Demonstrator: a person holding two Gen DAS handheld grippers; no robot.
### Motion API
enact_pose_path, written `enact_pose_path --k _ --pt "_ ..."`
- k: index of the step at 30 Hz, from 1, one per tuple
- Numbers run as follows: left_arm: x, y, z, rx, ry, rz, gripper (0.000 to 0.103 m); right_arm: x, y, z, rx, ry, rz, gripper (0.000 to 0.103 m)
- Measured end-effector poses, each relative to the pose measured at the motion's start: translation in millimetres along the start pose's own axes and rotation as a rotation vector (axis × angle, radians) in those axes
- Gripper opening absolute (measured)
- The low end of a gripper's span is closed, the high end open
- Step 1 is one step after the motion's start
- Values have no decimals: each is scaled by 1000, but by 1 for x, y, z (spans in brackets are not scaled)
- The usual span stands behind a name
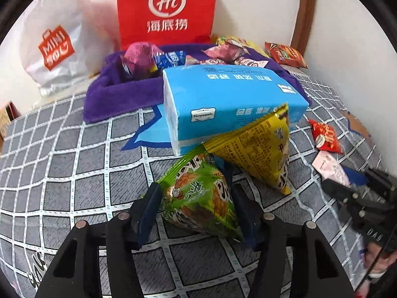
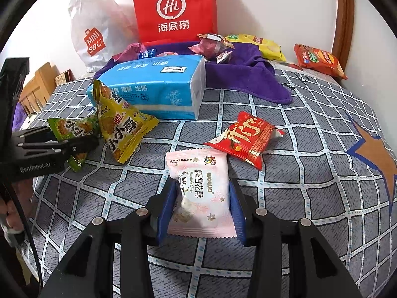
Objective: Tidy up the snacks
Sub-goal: 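Grasp the green snack bag with the left tool while the right grasps the pink-white pastry packet, then carry the green bag with the left tool while the right carries the pastry packet toward the towel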
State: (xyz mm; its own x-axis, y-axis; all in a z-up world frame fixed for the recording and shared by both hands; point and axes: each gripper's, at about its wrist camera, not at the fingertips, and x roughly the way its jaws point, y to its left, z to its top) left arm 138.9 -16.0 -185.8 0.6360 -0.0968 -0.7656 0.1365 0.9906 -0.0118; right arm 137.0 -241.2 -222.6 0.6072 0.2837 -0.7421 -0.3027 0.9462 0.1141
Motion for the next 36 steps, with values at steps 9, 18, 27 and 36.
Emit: enact_pose_path --k 9,18,27,36 --pt "-19 14 2 -52 19 -56 43 -7 1 -1 2 -12 -10 39" --pt "-64 23 10 -95 -37 -68 42 -51 22 14 -2 -80 1 38" --pt "-115 21 24 -110 -98 -73 43 -105 40 37 -6 -165 -15 38" --pt "-147 12 43 -138 -132 -99 43 -140 35 72 13 -207 21 38"
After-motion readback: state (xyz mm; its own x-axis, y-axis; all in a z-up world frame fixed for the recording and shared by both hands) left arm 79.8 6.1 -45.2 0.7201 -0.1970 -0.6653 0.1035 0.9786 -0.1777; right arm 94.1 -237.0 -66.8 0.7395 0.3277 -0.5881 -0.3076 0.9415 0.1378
